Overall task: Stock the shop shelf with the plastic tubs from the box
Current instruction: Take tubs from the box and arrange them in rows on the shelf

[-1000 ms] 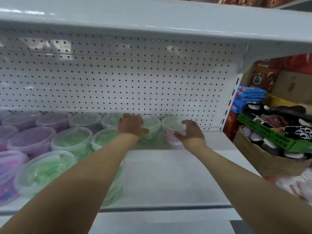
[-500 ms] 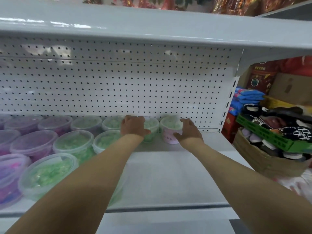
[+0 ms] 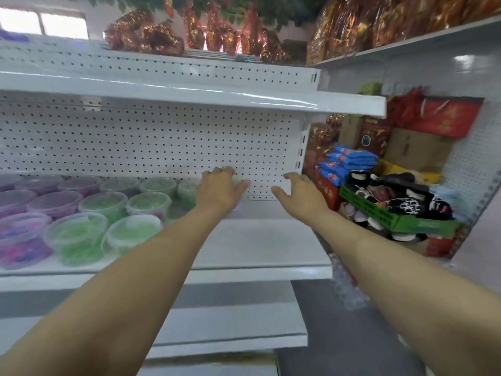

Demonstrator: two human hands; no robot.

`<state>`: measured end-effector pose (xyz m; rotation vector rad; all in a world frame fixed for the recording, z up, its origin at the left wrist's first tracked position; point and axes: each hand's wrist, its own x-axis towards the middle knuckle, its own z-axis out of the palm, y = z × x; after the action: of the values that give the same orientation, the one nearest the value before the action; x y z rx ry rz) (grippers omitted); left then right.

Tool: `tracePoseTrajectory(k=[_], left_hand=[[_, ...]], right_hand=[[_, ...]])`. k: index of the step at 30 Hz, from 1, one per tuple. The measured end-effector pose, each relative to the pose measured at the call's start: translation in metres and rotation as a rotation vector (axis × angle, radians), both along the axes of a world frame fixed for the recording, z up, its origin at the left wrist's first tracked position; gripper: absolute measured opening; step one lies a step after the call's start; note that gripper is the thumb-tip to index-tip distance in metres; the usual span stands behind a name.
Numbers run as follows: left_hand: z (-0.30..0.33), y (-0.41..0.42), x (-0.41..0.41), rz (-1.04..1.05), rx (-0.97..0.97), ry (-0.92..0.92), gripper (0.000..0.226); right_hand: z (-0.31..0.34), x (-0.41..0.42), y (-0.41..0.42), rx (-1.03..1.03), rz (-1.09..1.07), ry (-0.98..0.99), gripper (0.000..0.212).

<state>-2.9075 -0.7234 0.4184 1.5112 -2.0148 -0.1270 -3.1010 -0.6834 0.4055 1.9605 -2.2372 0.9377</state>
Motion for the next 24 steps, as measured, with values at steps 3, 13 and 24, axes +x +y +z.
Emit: tracePoseTrajectory(k=[3,13,24], left_hand=[[0.003,0.054,-0.029,-0.021,0.001,0.066,0.056],[-0.058,0.173,-0.121,-0.086,0.117,0.1,0.057],[-0.253,0.225,-0.168,-0.134,0.586,-0.005,0.056]], right_hand=[[0.005,-0.029,0.056,-0.007,0.004,0.015,0.061],[-0.033,-0.118,0.187,0.094,-0.009,-0.013,0.055],[-0.219,-0.164,0.254,0.54,-0.144,-0.231,0.058]])
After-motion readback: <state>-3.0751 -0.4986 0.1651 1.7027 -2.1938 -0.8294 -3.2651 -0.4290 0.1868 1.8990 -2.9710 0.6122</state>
